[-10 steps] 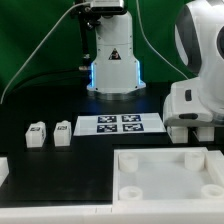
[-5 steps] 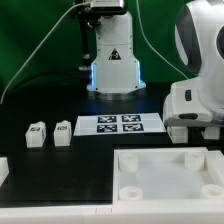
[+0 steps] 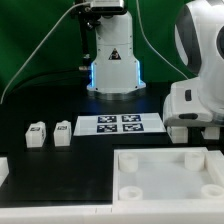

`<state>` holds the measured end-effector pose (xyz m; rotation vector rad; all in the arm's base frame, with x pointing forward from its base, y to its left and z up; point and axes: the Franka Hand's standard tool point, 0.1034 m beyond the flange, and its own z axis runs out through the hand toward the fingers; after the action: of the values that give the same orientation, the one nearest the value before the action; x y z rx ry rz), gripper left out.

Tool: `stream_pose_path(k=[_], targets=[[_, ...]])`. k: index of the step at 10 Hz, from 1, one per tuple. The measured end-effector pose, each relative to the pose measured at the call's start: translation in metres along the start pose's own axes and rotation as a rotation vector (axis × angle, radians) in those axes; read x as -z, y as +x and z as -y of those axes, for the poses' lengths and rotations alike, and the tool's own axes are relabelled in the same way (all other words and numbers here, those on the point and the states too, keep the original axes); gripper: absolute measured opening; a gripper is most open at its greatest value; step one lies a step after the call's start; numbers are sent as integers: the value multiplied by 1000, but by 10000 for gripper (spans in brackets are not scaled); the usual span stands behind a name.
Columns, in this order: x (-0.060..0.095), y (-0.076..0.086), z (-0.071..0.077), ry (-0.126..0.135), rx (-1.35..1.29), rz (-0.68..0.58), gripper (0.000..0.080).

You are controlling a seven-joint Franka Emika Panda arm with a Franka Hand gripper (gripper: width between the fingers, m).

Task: Assemble one leg

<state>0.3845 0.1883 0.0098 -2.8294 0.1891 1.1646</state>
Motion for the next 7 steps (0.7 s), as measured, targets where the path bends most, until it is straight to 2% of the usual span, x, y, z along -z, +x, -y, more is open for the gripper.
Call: stream_pose_path(k=[2,3,4,5,6,7], targets=[[4,1,0,0,3,-7,291],[29,7,-3,-31,43,-68,291],[56,3,-6,-34,83,-88,291],[81,5,-9,-26,99,-112,291],[105,6,-8,-14,102,-197,292],[126,-2,-11,-9,106,-310,292]])
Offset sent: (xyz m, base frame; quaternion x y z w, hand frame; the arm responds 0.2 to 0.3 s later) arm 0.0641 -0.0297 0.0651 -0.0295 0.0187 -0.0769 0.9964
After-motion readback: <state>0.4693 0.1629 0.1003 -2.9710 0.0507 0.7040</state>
